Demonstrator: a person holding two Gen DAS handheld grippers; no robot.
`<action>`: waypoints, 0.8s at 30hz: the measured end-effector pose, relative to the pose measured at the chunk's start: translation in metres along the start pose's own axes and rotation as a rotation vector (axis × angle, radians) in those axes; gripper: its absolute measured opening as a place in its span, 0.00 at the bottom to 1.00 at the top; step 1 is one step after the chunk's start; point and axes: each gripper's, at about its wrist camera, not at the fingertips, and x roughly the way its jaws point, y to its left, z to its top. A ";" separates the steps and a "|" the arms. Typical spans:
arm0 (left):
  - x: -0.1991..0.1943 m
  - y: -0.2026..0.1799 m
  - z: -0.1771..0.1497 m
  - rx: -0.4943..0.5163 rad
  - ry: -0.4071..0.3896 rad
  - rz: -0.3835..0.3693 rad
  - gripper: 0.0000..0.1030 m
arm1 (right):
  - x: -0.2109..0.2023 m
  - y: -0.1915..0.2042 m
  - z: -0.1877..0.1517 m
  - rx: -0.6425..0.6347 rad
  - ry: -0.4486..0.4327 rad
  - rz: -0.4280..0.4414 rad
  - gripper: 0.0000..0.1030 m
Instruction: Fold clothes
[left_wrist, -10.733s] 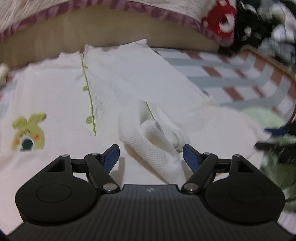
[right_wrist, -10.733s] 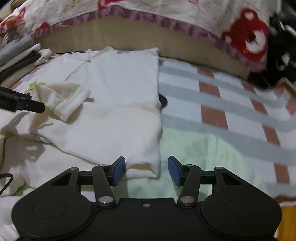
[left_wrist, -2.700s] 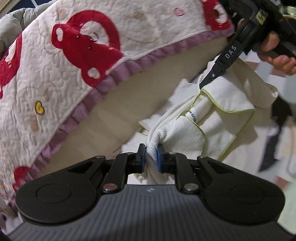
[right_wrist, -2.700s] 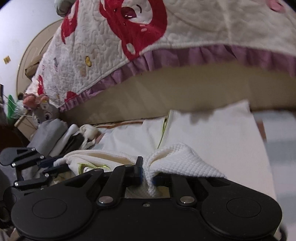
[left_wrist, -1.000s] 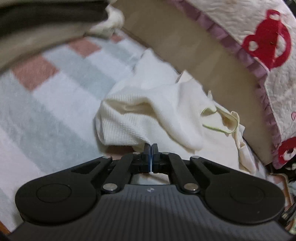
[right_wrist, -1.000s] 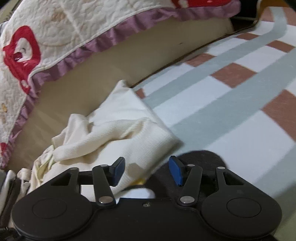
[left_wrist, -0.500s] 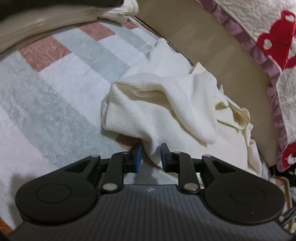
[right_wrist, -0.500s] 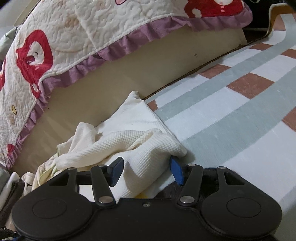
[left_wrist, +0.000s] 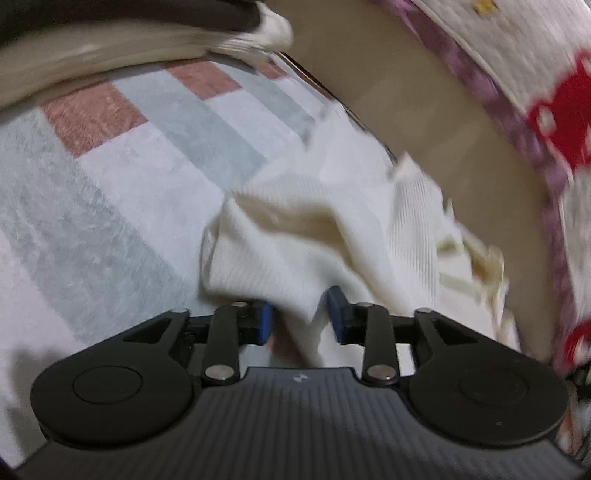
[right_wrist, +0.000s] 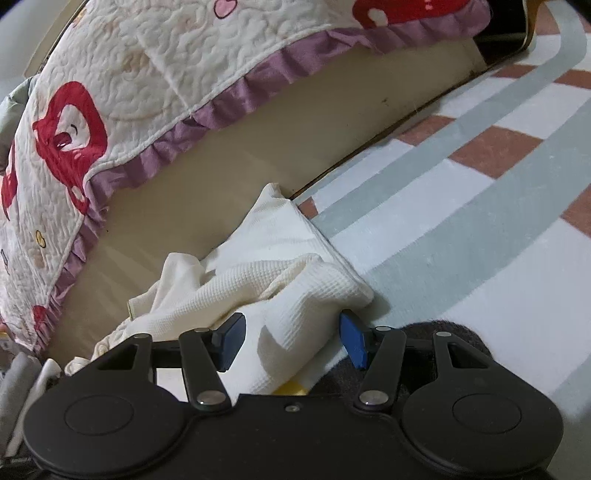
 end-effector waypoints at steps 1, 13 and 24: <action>0.003 -0.002 0.002 -0.012 -0.014 -0.001 0.46 | 0.004 0.001 0.004 -0.004 0.014 0.002 0.59; 0.013 -0.049 -0.028 0.345 -0.066 0.064 0.41 | 0.013 0.027 0.019 -0.208 0.049 -0.067 0.07; 0.014 -0.016 0.002 0.186 -0.122 0.068 0.31 | 0.014 0.030 0.010 -0.265 0.063 -0.151 0.24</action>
